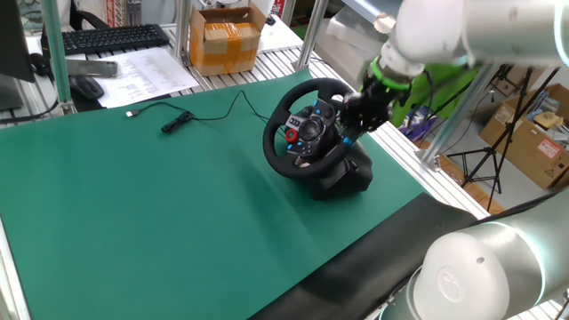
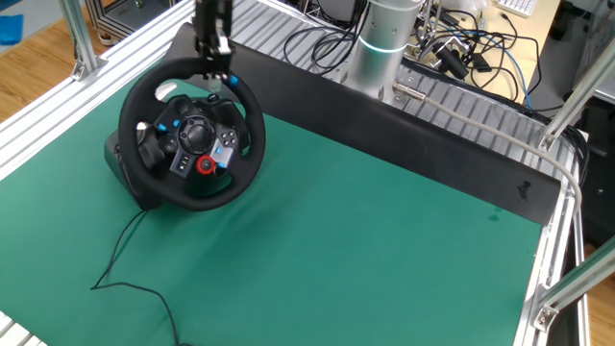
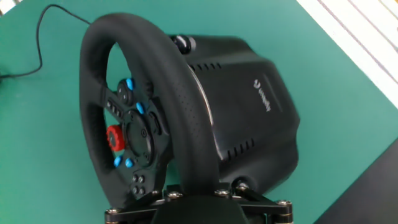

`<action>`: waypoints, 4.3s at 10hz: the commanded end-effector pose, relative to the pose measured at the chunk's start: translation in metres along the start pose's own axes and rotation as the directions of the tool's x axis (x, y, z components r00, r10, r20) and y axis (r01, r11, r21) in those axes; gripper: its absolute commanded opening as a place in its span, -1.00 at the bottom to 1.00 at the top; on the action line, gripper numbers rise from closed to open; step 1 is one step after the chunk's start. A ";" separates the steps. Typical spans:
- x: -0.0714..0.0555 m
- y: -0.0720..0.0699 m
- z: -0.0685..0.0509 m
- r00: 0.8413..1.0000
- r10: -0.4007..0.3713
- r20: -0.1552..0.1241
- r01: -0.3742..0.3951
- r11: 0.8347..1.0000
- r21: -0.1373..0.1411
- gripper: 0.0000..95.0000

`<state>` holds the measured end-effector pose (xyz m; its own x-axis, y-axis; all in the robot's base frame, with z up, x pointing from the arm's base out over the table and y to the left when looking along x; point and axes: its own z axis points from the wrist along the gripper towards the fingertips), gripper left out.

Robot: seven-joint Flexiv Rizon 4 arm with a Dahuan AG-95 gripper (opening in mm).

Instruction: Rotate the steering wheel 90 degrees clockwise

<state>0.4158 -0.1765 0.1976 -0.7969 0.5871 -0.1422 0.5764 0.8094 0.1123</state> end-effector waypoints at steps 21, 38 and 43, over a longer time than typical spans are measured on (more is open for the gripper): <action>-0.002 0.008 -0.039 0.994 -0.089 -0.064 0.095 0.989 0.113 1.00; -0.015 -0.016 -0.009 0.992 -0.119 -0.042 0.120 0.992 0.037 -1.00; 0.002 -0.006 0.002 1.000 -0.028 -0.001 0.028 0.999 0.027 -1.00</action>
<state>0.4103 -0.1805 0.1958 -0.8129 0.5641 -0.1450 0.5584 0.8256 0.0811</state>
